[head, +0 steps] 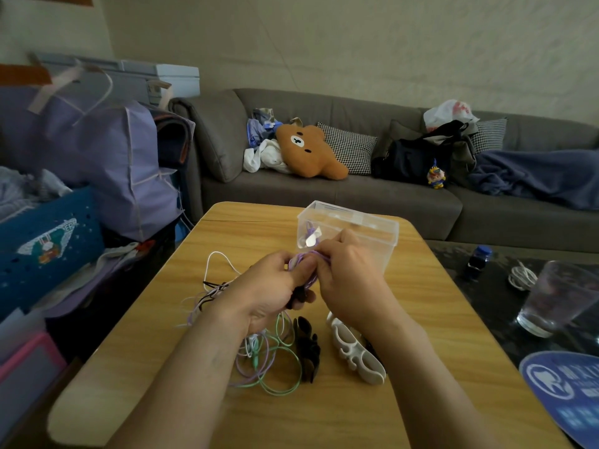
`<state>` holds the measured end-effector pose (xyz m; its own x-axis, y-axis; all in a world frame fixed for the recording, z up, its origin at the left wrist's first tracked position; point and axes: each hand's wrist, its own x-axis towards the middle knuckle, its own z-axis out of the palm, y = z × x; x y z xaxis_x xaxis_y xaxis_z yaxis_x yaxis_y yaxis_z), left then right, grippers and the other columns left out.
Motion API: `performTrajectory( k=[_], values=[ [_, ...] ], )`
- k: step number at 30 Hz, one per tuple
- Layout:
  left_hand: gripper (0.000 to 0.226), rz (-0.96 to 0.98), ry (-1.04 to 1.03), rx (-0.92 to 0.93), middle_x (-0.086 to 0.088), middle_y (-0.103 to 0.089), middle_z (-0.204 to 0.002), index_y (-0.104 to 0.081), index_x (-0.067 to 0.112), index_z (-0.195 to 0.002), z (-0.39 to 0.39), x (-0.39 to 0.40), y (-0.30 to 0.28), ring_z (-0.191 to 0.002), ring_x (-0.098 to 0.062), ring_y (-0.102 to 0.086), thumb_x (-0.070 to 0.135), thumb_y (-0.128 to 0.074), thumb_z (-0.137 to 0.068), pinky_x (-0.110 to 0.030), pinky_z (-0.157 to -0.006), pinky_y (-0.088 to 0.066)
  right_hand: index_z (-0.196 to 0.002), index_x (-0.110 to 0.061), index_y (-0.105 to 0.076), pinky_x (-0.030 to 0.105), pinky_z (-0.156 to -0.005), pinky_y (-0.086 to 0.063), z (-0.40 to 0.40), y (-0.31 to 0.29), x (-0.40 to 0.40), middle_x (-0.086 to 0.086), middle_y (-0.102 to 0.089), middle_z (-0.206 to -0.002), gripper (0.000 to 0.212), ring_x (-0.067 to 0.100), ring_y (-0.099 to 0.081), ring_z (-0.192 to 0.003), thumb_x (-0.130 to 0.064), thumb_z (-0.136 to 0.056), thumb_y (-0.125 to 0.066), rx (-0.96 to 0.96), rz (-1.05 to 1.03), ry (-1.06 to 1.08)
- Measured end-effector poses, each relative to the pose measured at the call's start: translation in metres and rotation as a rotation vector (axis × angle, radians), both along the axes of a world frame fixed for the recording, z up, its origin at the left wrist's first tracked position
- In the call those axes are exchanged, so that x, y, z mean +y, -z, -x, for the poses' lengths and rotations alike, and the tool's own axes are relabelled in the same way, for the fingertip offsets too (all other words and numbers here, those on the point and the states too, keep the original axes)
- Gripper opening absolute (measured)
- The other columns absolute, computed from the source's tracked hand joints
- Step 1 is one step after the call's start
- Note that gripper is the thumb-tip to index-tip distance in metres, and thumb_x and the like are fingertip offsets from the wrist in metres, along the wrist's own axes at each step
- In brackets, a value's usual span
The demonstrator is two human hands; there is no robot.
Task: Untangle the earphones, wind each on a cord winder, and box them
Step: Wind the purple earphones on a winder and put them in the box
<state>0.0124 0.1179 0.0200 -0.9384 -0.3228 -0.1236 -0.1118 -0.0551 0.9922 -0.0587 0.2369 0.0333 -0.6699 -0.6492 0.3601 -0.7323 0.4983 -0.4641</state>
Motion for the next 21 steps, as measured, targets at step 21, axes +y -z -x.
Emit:
performTrajectory(
  k=[21],
  values=[
    [0.058, -0.032, -0.358, 0.236, -0.006, -0.069, -0.064, -0.071, 0.010, -0.088, -0.001, -0.004, -0.005, -0.049, -0.013, -0.052, 0.050, -0.083, -0.048, -0.025, -0.050, -0.045, -0.096, -0.016, -0.070, 0.028, -0.077, -0.062, -0.002, 0.006, -0.006, -0.002, -0.076, -0.086, 0.021, 0.006, -0.073, -0.080, -0.030, -0.102, -0.056, -0.353, 0.399, -0.065]
  ],
)
